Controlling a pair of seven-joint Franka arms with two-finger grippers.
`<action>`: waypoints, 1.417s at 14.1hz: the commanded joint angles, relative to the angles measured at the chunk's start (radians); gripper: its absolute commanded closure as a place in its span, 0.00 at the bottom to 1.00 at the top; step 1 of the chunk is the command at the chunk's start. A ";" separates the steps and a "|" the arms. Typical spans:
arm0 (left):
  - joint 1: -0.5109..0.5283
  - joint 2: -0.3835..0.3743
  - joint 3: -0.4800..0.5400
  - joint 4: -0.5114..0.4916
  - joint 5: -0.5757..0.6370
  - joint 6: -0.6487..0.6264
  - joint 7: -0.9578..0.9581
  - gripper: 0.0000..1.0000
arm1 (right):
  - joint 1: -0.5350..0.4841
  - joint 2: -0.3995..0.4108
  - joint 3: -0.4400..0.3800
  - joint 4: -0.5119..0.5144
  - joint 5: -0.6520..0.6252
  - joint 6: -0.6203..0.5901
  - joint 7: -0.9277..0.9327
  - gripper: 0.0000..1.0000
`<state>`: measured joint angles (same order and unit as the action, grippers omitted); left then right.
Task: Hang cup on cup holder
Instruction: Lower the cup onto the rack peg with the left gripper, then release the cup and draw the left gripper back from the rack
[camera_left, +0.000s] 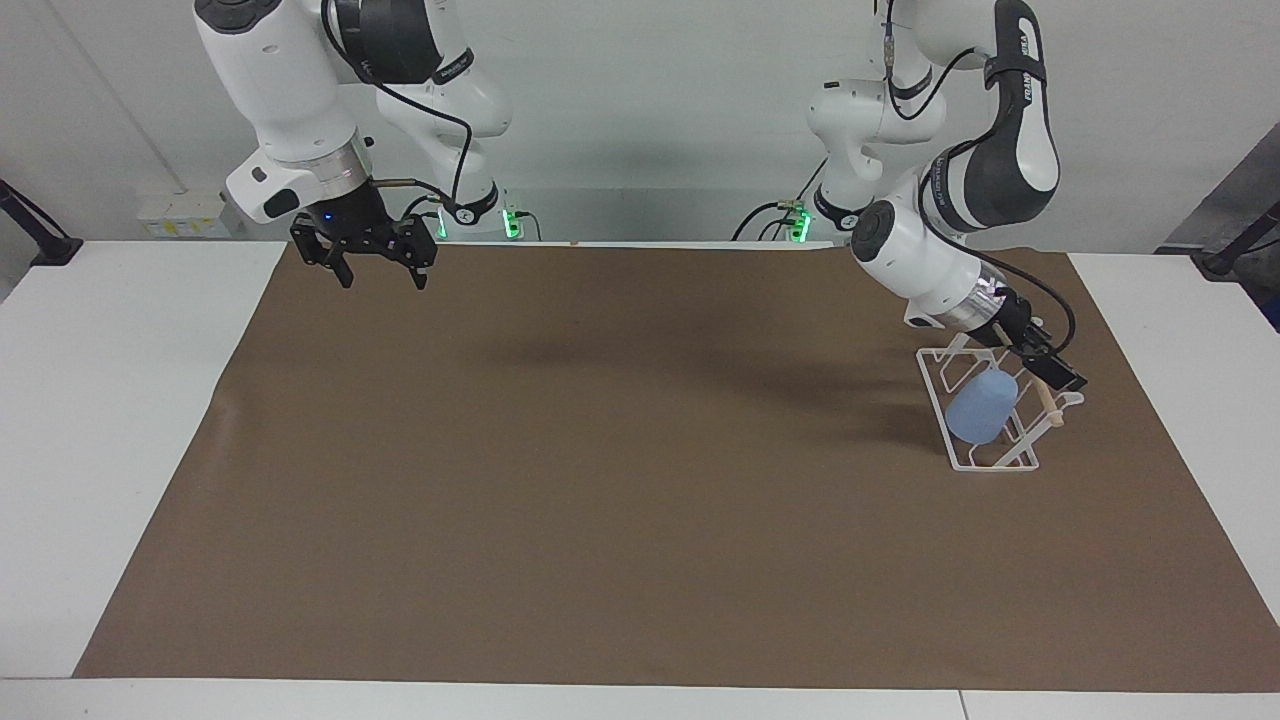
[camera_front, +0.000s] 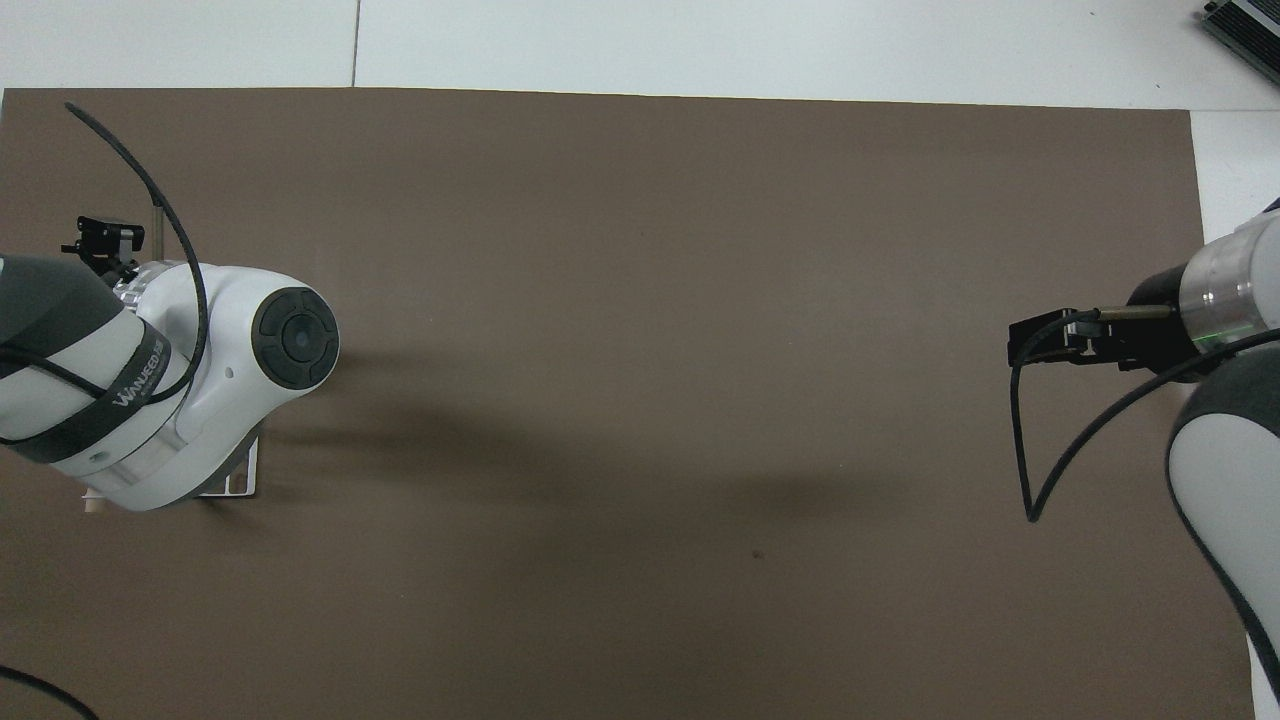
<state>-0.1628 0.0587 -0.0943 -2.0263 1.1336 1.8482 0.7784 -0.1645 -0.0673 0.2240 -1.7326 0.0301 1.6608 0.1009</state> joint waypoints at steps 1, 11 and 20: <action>0.011 -0.008 -0.007 0.001 0.006 -0.004 -0.024 0.00 | -0.017 -0.022 0.005 -0.019 0.022 -0.001 -0.026 0.00; 0.023 -0.101 0.010 0.124 -0.585 -0.126 -0.407 0.00 | -0.033 -0.022 0.003 -0.019 0.022 0.002 -0.023 0.00; 0.115 -0.169 0.016 0.188 -1.018 -0.158 -0.663 0.00 | -0.033 -0.022 0.003 -0.019 0.022 0.002 -0.023 0.00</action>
<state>-0.0563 -0.1176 -0.0704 -1.8842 0.1638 1.7122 0.1843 -0.1811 -0.0682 0.2209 -1.7326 0.0301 1.6608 0.1009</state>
